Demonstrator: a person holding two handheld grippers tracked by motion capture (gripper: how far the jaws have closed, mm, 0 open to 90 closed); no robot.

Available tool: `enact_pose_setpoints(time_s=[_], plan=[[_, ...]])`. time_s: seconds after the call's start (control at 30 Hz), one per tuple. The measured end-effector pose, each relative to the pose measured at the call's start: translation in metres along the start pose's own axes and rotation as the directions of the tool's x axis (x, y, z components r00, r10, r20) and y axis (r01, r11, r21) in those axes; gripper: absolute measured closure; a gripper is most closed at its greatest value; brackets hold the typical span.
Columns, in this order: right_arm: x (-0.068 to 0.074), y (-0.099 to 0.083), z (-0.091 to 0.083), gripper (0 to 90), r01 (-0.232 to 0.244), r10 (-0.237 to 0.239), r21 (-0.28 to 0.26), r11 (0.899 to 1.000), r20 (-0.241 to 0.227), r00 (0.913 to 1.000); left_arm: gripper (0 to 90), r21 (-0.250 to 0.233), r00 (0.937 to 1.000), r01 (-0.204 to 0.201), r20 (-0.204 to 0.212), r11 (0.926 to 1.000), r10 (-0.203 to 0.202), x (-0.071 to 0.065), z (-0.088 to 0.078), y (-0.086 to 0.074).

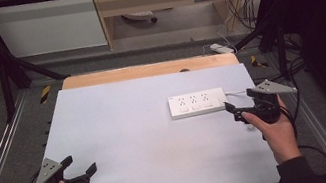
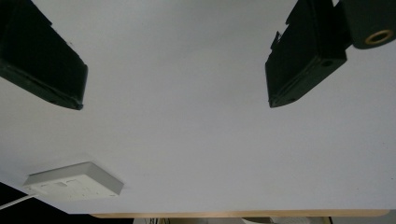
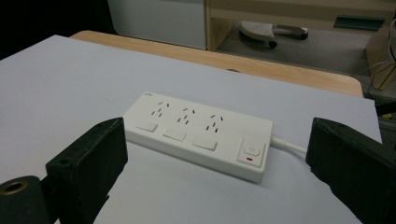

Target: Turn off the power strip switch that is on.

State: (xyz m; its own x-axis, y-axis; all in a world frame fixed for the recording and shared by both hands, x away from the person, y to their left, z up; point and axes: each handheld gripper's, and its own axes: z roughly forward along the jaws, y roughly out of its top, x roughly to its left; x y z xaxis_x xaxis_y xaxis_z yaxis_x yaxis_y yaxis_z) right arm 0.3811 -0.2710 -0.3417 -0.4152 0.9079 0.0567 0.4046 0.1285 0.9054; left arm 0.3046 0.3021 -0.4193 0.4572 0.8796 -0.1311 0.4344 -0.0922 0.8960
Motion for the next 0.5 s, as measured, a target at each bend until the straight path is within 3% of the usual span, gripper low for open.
enact_pose_setpoints(time_s=[0.5], plan=[[0.002,0.017,0.011,6.8,0.016,-0.015,0.016,1.000,-0.007,0.9999,5.7,0.001,0.9999,-0.009,0.006,1.0000,0.009,0.000,0.000,0.000]])
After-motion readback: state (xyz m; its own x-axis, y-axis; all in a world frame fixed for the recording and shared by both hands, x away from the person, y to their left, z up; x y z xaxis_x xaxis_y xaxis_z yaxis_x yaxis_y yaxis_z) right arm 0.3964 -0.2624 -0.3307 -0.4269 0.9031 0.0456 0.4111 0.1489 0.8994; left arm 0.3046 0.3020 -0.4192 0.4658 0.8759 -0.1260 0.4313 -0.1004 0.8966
